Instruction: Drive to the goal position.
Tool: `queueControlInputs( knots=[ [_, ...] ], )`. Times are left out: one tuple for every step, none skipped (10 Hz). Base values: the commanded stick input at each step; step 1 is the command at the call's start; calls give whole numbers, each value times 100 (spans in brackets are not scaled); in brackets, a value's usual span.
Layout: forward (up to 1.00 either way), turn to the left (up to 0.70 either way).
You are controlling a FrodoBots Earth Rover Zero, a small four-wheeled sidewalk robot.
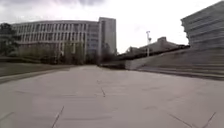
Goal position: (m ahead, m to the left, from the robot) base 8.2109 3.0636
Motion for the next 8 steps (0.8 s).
queueControlInputs(
  knots=[
    [100, 0],
    [100, 0],
    [100, 0],
    [100, 0],
    [100, 0],
    [100, 0],
    [100, 0],
    [100, 0]
  ],
)
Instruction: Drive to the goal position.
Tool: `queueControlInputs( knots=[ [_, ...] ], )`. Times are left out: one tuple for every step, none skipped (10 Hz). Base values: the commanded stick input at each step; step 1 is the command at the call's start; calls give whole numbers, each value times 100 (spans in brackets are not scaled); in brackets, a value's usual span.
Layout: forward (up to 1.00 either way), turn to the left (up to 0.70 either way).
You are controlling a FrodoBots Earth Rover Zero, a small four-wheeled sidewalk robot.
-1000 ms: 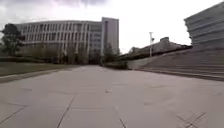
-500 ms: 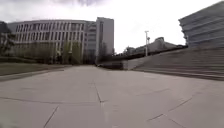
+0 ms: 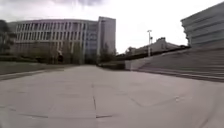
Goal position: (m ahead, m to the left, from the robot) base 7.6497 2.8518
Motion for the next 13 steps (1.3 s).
queueControlInputs(
  knots=[
    [100, 0],
    [100, 0],
    [100, 0],
    [100, 0],
    [100, 0],
    [100, 0],
    [100, 0],
    [100, 0],
    [100, 0],
    [100, 0],
    [100, 0],
    [100, 0],
    [100, 0]
  ],
)
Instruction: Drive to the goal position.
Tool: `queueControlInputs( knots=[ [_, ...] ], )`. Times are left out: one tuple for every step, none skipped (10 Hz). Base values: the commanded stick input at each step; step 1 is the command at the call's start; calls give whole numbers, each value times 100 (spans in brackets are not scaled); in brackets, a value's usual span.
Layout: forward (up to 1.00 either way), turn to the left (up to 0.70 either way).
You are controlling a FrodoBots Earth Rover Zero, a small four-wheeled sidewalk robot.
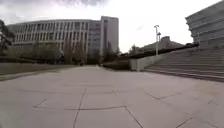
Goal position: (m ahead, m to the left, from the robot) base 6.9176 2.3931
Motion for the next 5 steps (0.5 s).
queueControlInputs(
  knots=[
    [100, 0],
    [100, 0],
    [100, 0],
    [100, 0],
    [100, 0]
  ],
)
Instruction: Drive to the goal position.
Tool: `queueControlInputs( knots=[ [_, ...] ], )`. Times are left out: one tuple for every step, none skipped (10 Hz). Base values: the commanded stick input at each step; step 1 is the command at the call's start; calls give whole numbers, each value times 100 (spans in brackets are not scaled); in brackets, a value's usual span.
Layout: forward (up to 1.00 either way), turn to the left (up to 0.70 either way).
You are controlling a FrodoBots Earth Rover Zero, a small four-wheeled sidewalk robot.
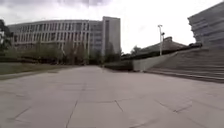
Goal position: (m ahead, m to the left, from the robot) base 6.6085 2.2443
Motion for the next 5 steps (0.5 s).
queueControlInputs(
  knots=[
    [100, 0],
    [100, 0],
    [100, 0],
    [100, 0],
    [100, 0]
  ],
)
